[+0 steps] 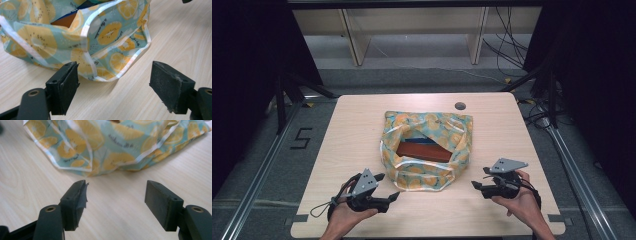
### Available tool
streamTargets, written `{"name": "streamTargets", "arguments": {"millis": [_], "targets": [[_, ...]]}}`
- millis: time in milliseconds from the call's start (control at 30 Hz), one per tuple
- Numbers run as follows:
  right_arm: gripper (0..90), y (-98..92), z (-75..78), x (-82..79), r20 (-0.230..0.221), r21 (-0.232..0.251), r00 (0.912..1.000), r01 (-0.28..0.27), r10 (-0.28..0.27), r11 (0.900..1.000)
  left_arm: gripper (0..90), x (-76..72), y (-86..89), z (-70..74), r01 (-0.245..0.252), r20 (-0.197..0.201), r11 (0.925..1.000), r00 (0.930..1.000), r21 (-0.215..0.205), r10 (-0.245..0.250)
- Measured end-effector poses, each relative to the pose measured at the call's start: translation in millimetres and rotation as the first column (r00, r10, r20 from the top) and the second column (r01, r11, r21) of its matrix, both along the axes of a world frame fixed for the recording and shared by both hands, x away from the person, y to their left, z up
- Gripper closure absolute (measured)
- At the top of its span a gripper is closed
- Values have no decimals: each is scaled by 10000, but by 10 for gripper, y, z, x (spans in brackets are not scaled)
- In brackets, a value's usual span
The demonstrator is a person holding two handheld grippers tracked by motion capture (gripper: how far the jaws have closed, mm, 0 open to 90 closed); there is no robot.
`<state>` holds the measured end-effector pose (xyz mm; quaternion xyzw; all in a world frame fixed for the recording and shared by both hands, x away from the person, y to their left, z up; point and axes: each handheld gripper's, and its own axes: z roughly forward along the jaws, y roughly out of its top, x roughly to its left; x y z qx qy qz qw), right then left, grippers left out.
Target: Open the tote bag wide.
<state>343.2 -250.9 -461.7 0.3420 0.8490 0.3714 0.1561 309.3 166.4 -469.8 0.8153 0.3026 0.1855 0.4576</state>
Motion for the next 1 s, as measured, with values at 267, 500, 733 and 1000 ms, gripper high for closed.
{"name": "streamTargets", "arguments": {"millis": [267,500,733,1000], "targets": [[327,-28,-48,-120,177,85,9998,14,-15,10000,177,-69,43,-116,-347,-306,9991,9990,-254,340],[320,-55,-153,-248,-192,185,9998,59,-55,9998,149,-146,55,-186,-172,-373,9989,9992,-442,156],[314,-89,-209,-381,-260,135,9996,127,-124,9998,149,-213,20,-238,-127,-446,9999,9989,-9,127],[312,-107,-290,-439,-402,-37,9992,44,-45,10000,150,-210,27,-242,9,-478,9991,9989,423,11]]}}
